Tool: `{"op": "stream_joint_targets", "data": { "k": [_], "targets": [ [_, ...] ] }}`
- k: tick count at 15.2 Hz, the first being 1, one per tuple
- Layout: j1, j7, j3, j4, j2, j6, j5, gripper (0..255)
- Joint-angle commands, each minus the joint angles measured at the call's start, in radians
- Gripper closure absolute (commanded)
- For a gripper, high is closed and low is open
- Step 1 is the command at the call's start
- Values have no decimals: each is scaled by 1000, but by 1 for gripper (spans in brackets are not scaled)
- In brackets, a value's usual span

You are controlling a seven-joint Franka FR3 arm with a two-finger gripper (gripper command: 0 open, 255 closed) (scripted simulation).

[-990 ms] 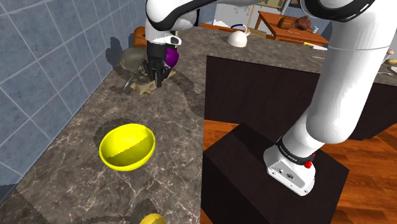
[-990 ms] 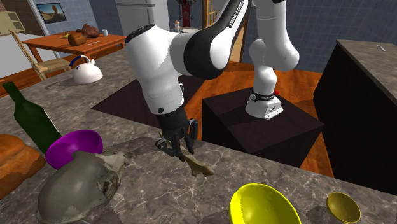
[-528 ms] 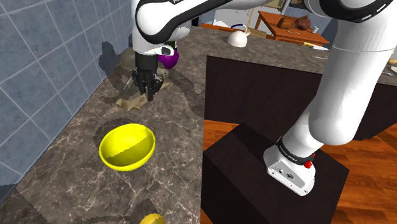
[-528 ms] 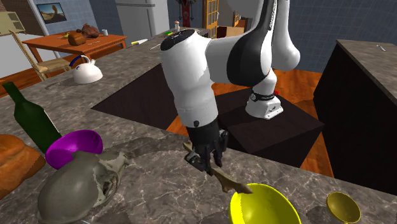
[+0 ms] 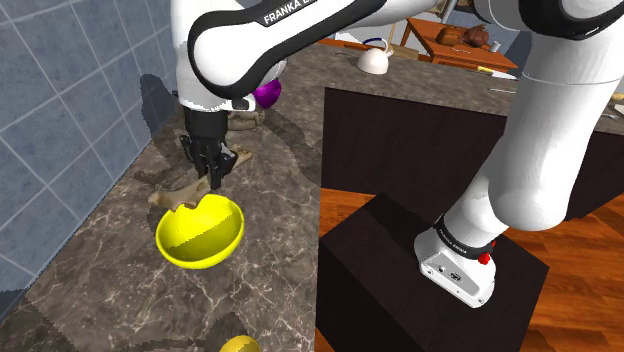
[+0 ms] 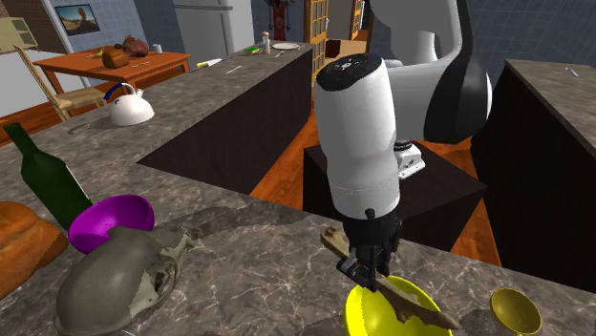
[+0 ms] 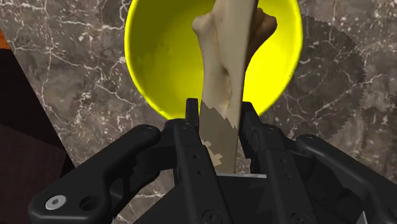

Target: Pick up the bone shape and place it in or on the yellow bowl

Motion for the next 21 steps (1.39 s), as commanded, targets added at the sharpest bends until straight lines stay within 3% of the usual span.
{"op": "stream_joint_targets", "data": {
  "k": [1,3,16,21],
  "targets": [
    [38,53,11,20,19,10,-12,255],
    [72,99,21,33,32,18,-23,255],
    [91,89,1,-15,133,161,-52,255],
    [91,89,1,-15,133,161,-52,255]
  ]
}}
